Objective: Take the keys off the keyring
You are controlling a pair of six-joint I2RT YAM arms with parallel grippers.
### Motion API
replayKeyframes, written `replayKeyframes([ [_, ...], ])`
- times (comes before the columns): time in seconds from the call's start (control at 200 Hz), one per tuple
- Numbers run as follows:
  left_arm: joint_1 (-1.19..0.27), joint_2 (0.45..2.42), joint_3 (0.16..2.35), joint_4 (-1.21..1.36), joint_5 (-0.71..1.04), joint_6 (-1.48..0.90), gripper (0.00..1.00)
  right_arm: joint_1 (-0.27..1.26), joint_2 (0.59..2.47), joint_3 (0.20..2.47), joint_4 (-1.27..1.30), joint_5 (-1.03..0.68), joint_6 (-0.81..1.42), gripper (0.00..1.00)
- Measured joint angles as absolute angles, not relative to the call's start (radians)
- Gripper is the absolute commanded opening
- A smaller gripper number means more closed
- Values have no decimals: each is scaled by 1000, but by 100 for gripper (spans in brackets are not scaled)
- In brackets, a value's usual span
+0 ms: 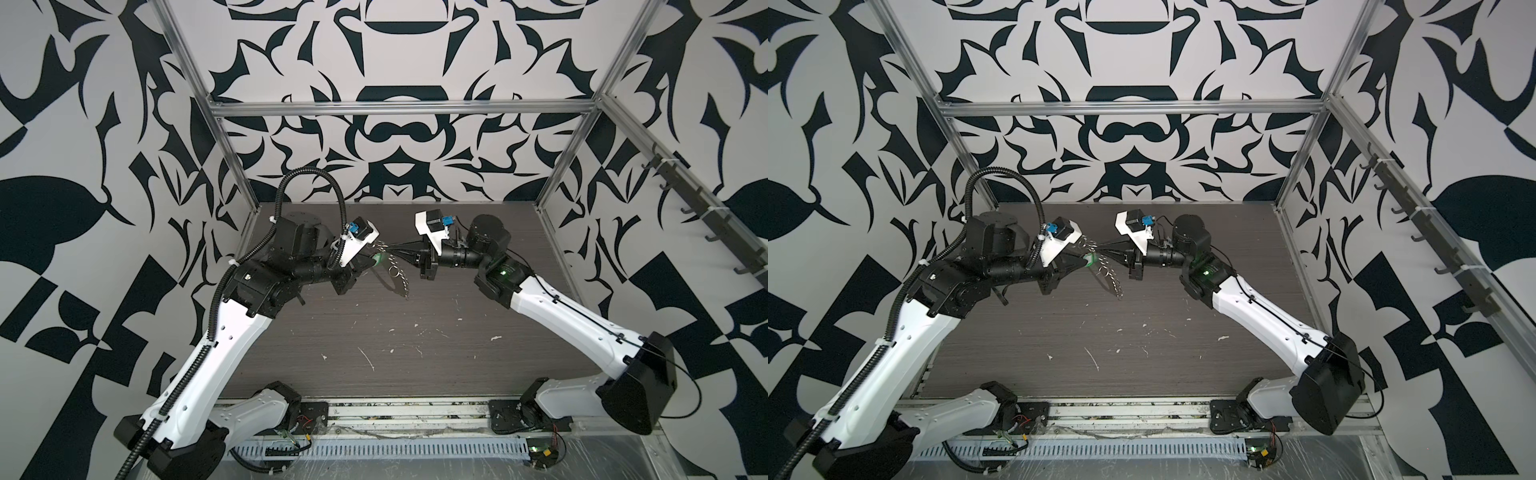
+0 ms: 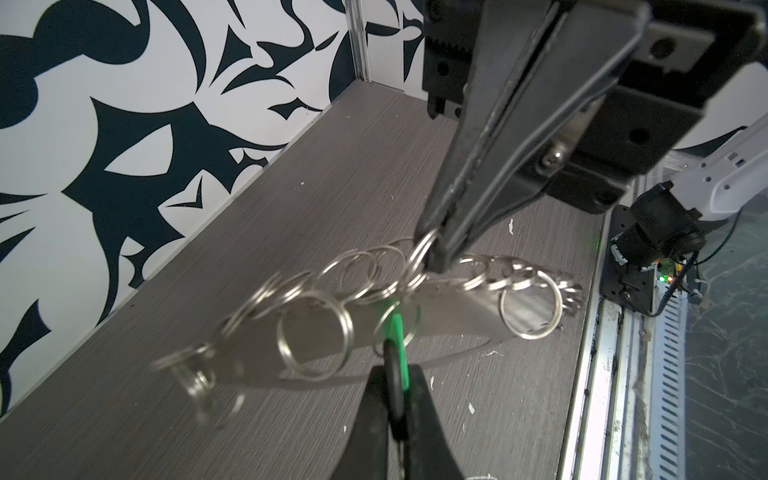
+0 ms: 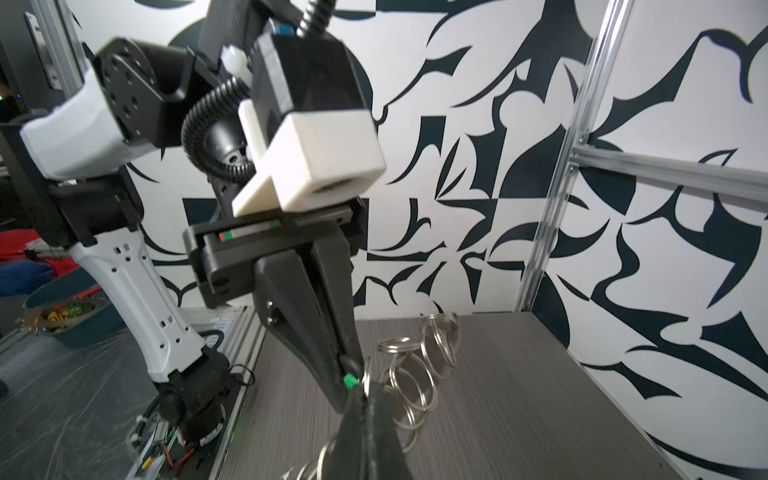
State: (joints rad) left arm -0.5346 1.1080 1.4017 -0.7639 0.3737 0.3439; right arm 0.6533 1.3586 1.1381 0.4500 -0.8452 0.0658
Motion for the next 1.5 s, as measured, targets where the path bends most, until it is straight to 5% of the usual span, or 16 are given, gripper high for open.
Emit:
replayKeyframes([
  [0.27,-531,1113,1360,-761,393,320,0,643,1439,1119,790,-786,261,0],
  [0.515,-528,1113,1347,-760,373,299,0,635,1420,1093,795,-723,237,0],
  [0.875,-475,1111,1278,-759,164,112,0,610,1186,934,443,-478,38,0],
  [1.255,-440,1221,1087,-765,-117,-219,0,611,853,786,-60,101,2,0],
  [1.5,-385,1368,1004,-760,-165,-332,0,610,738,680,-290,325,49,0],
])
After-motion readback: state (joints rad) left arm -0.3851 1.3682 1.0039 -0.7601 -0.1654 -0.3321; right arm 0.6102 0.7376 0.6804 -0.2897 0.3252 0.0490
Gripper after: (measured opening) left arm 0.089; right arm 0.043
